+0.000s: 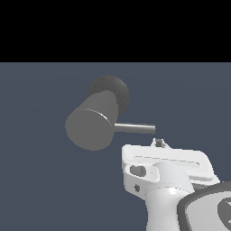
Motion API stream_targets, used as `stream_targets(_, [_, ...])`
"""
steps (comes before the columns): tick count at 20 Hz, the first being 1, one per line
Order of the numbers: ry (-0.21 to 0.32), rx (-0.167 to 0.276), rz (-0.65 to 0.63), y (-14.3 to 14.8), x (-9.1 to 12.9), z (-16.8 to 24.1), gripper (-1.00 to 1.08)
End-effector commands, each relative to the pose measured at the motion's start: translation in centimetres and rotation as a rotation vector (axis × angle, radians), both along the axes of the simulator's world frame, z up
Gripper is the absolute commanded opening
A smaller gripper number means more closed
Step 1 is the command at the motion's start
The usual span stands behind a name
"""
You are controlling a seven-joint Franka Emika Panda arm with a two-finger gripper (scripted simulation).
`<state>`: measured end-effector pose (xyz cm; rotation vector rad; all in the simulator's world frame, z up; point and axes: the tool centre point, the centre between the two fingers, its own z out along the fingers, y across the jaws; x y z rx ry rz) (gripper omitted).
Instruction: Turn on the faucet by rotating a designated handle.
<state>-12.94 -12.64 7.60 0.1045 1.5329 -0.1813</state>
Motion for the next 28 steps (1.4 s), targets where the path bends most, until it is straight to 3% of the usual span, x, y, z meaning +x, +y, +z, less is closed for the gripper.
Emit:
stream_targets(1, [0.007,0.016,0.006,0.4,0.1,-0.2,-1.00])
stream_targets(6, [0.014,0.043,0.030,1.5,0.6,0.0,-1.00])
stream_targets(13, [0.030,0.045,0.063,3.4,0.4,0.1,-1.00])
stream_targets(28, [0.028,0.039,0.064,3.1,0.4,3.2,-1.00])
